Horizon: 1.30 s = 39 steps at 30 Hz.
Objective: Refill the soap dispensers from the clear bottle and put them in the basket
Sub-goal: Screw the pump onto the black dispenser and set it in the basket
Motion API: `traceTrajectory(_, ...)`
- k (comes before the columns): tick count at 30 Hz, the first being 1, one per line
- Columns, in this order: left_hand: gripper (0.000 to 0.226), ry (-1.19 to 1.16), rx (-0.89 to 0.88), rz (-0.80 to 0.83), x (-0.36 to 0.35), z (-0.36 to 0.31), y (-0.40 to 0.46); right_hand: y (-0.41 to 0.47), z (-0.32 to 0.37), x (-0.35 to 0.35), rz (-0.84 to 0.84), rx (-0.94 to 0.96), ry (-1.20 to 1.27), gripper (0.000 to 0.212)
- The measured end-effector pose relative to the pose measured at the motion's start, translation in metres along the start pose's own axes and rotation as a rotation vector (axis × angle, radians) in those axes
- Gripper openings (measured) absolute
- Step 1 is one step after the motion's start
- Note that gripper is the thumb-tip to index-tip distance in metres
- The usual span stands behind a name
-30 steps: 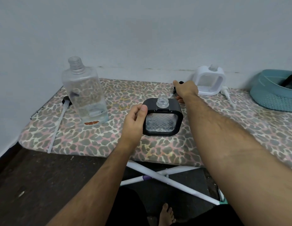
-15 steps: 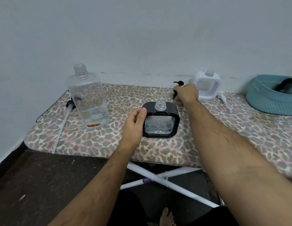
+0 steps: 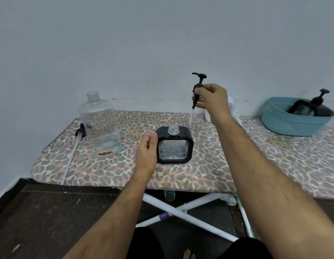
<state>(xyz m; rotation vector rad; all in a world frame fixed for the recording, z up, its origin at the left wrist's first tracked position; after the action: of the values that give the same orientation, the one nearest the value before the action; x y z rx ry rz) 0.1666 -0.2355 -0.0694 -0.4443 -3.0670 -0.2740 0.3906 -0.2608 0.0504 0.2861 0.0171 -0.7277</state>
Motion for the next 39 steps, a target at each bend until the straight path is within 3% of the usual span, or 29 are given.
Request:
traceTrajectory(4, 0.091, 0.011, 0.013, -0.017, 0.0, -0.002, -0.002, -0.023, 0.036, -0.005, 0.039, 0.095, 0.093, 0.008)
traceTrajectory(10, 0.097, 0.013, 0.005, -0.026, -0.001, -0.004, -0.004, -0.052, 0.055, -0.018, 0.109, 0.19, 0.133, 0.018)
traceTrajectory(34, 0.083, 0.018, -0.015, -0.018, -0.001, 0.001, 0.001, -0.087, -0.011, -0.029, 0.307, 0.108, -0.257, 0.025)
traceTrajectory(39, 0.079, 0.032, -0.014, -0.01, -0.001, 0.001, 0.001, -0.094, -0.018, -0.028, 0.34, 0.123, -0.372, 0.042)
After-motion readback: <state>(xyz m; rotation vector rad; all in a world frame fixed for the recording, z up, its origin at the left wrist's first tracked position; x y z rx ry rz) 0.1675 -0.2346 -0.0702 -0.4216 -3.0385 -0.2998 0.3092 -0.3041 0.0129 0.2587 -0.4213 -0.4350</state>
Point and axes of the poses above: each hand's wrist, its own y-axis towards the middle knuckle, its own x-axis out of the back of the hand, z = x × y, the point moved 3 cm from there along y, towards the middle knuckle, and after that the axes turned 3 degrees about y, right-handed, at the moved point
